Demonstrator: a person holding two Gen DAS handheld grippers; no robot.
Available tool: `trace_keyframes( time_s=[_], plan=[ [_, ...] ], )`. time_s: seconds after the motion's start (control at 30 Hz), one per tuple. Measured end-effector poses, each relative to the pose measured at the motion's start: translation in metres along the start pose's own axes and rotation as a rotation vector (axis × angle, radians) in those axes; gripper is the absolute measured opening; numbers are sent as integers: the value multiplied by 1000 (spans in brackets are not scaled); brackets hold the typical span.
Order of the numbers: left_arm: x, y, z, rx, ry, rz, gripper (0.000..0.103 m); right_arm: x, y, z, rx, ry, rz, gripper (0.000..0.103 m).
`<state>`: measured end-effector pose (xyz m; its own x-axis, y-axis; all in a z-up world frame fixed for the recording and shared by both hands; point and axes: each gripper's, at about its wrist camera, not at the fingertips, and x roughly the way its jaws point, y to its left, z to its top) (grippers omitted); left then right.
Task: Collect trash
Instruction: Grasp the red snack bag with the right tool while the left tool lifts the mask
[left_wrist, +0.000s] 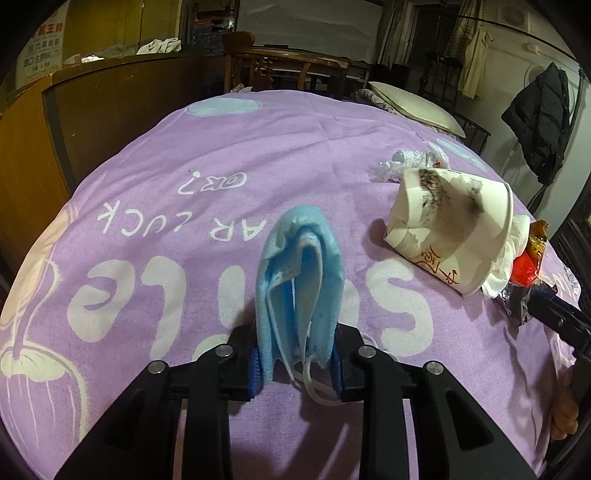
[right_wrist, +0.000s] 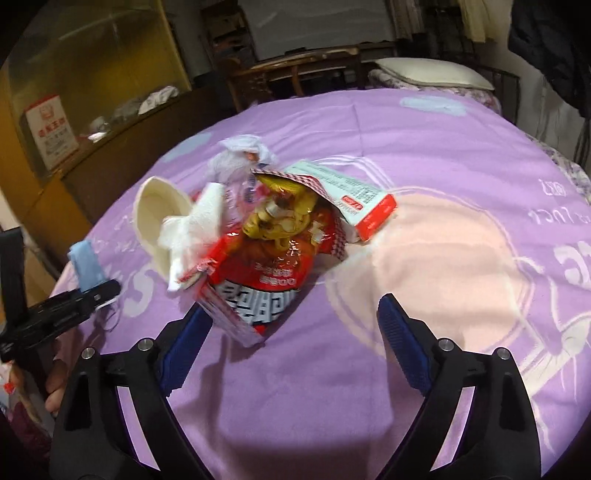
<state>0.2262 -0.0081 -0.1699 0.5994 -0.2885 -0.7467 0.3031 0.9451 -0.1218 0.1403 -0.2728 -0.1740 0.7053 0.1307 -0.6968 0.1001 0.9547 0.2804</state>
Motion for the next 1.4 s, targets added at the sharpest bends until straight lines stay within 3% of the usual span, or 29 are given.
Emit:
trace_keyframes(
  time_s=[0.23, 0.27, 0.3, 0.43, 0.57, 0.83, 1.13, 1.4],
  plan=[
    [3, -5, 1, 23, 1, 25, 32, 18, 5, 13, 45, 11, 50, 93],
    [4, -6, 2, 27, 1, 28, 32, 20, 4, 13, 52, 17, 40, 85],
    [4, -7, 2, 30, 0, 28, 31, 23, 1, 11, 64, 37, 52, 44],
    [-4, -6, 2, 19, -4, 10, 18, -3, 2, 4, 35, -29, 53, 34],
    [-27, -8, -1, -15, -16, -67, 16, -45, 8, 0, -9, -98, 70, 34],
    [-107, -19, 7, 14, -123, -92, 16, -103, 16, 4, -17, -201, 126, 34],
    [-192, 18, -27, -22, -143, 0, 16, -149, 56, -4, -84, -245, 246, 34],
    [-237, 102, -105, -113, -27, 183, 16, -164, 113, -23, -193, -199, 362, 34]
  ],
)
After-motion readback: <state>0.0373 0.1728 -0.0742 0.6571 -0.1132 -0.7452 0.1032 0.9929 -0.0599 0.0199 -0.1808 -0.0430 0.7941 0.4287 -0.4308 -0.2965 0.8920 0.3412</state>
